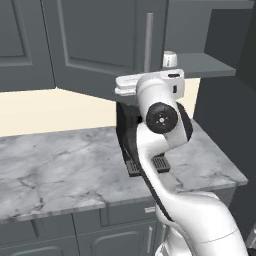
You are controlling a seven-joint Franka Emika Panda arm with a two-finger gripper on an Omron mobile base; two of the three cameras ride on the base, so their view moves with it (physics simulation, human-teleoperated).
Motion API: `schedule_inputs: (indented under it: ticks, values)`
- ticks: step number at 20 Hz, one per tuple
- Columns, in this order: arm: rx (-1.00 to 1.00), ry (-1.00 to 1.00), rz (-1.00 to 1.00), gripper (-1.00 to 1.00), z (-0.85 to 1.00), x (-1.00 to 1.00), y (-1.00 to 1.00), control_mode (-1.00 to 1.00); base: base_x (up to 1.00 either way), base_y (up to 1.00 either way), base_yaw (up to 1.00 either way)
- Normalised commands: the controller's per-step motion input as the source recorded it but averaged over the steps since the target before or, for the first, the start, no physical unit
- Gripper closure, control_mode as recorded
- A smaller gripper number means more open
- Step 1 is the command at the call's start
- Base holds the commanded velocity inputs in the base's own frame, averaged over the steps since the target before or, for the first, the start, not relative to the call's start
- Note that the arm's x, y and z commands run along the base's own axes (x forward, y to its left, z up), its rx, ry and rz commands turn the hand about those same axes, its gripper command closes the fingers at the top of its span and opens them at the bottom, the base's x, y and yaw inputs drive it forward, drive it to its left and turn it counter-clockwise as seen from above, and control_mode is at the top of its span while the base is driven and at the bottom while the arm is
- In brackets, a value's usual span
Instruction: Open the cabinet directly in front. Then move the beer and the mug to the dining counter with the candle on it.
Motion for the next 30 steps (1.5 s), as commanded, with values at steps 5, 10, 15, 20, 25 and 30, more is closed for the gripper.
schedule_inputs:
  ticks: [5,10,15,20,25,30]
  values:
    - [-0.2,0.05,-0.17,-1.0,0.2,-0.39,0.69,-1.0,0.0,0.0,0.0]
    - [0.01,-0.08,0.03,-1.0,-0.02,-0.58,-0.18,-1.0,0.0,0.0,0.0]
    - [0.16,-0.22,0.19,-1.0,0.0,-1.0,-0.9,-1.0,0.0,0.0,0.0]
    - [0.27,-0.03,0.39,-1.0,0.0,-0.27,-0.95,-1.0,0.0,0.0,0.0]
    - [0.24,0.03,0.45,-1.0,0.0,0.0,-0.34,-1.0,0.0,0.0,0.0]
    - [0.18,0.06,0.29,-1.0,0.0,0.41,0.0,-1.0,0.0,0.0,0.0]
